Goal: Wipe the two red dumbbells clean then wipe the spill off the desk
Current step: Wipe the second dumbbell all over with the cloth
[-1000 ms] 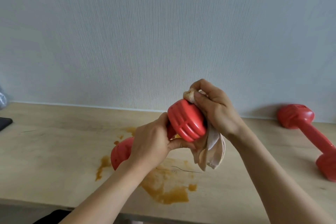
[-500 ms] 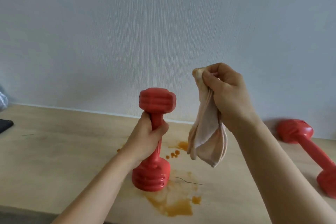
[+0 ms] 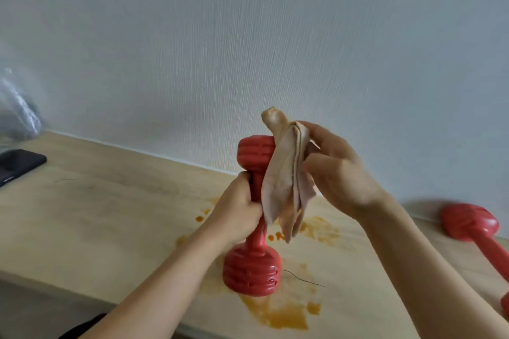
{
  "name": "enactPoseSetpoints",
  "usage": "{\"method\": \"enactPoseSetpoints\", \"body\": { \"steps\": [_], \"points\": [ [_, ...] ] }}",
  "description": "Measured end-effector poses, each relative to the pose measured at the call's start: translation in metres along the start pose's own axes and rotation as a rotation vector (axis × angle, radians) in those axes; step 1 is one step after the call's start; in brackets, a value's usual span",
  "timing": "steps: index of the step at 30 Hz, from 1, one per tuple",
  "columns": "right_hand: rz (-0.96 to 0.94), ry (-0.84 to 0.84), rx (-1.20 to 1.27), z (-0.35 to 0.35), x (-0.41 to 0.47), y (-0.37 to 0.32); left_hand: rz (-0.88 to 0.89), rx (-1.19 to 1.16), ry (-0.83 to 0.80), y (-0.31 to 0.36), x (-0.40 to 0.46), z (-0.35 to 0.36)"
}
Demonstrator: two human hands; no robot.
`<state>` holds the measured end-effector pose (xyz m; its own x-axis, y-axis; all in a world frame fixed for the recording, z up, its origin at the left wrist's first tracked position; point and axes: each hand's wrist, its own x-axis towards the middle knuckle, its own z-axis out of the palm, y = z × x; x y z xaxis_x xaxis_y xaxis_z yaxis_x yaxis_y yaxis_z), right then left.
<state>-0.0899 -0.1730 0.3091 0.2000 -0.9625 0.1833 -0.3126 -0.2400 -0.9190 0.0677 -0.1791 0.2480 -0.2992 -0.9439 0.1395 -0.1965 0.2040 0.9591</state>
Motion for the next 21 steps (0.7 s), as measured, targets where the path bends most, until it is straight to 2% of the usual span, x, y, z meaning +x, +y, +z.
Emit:
{"method": "enactPoseSetpoints", "body": {
  "steps": [3,5,8,10,13,21],
  "points": [
    [-0.086,0.046,-0.157,-0.003,-0.013,-0.007,0.016,0.041,0.037,0.000,0.000,0.004],
    [-0.150,0.015,-0.256,0.003,-0.014,-0.003,0.046,0.077,0.053,0.000,-0.001,0.009],
    [-0.192,0.237,-0.472,0.020,-0.009,0.006,0.089,0.126,0.058,0.000,-0.003,0.019],
    [-0.245,0.363,-0.522,0.025,-0.009,0.014,0.122,0.123,0.037,0.001,-0.006,0.025],
    [-0.317,0.416,-0.520,0.023,-0.011,0.023,0.160,0.162,0.037,0.001,-0.006,0.028],
    [-0.296,0.298,-0.348,-0.007,-0.025,0.052,0.186,0.165,-0.005,-0.003,-0.004,0.023]
  ]
}}
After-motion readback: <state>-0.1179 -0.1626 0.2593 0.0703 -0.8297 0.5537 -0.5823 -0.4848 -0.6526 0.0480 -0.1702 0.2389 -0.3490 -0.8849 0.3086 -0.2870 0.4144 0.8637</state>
